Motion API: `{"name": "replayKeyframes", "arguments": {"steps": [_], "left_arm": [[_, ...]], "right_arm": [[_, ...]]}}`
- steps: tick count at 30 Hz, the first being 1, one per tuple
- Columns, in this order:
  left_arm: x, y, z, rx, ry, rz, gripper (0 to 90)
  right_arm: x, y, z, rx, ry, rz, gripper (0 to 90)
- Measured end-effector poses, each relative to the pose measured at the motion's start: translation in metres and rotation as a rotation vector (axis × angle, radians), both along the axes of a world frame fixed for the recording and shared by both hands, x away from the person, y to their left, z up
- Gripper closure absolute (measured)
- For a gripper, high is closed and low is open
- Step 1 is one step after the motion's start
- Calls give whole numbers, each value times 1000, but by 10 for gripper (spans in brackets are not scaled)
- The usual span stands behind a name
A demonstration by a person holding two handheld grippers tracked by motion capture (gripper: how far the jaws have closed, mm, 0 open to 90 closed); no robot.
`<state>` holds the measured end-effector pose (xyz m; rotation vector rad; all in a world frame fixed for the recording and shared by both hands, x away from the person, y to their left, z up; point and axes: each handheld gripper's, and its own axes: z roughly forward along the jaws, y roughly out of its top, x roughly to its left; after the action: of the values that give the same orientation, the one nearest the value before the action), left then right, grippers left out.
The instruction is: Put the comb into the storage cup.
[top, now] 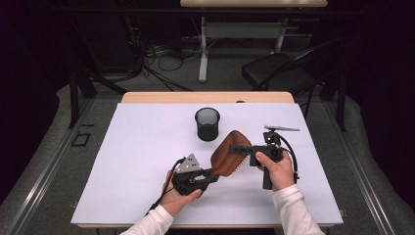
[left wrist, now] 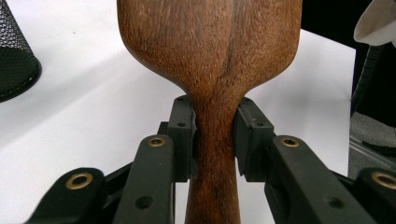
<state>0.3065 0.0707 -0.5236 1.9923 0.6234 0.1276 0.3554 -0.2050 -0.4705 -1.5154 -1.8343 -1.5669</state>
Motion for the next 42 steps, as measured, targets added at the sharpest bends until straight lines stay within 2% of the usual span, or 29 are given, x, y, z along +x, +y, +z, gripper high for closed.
{"name": "replayKeyframes", "arguments": {"steps": [12,22,27,32,35,37,39,41,42], "left_arm": [[1,1,0,-13,3,6,632],[3,2,0,-25,9,28,527],[4,4,0,-26,6,44,503],[5,5,2,-43,11,60,467],[6,6,2,-61,28,68,450],[7,5,1,-51,16,73,418],[6,5,2,-50,28,75,414],[6,5,2,-51,22,71,398],[6,5,3,-49,19,68,394]], "right_arm": [[1,-3,-1,21,15,-13,522],[2,-7,-3,22,13,-35,522],[3,-9,-4,29,17,-49,522],[3,-12,-5,29,18,-61,522],[4,-13,-5,32,18,-63,522],[4,-15,-5,35,18,-69,522],[4,-16,-5,34,16,-72,521],[4,-17,-4,32,22,-71,522],[5,-17,-5,53,3,-92,521]]}}
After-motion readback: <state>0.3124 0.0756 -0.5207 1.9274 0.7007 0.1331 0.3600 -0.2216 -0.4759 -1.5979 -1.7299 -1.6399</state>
